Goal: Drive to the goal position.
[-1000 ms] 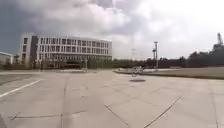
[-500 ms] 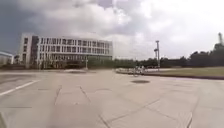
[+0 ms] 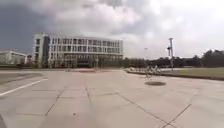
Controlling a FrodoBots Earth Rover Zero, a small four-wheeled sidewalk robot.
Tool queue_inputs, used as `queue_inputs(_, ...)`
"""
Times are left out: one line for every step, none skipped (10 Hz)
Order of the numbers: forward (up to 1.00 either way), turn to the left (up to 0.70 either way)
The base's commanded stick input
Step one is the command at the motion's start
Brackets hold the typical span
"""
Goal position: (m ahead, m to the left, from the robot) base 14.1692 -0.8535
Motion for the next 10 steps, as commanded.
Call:
queue_inputs(1.0, 0.0)
queue_inputs(1.0, 0.0)
queue_inputs(1.0, 0.0)
queue_inputs(1.0, 0.0)
queue_inputs(1.0, 0.0)
queue_inputs(1.0, 0.0)
queue_inputs(1.0, 0.0)
queue_inputs(1.0, 0.0)
queue_inputs(1.0, 0.0)
queue_inputs(1.0, 0.0)
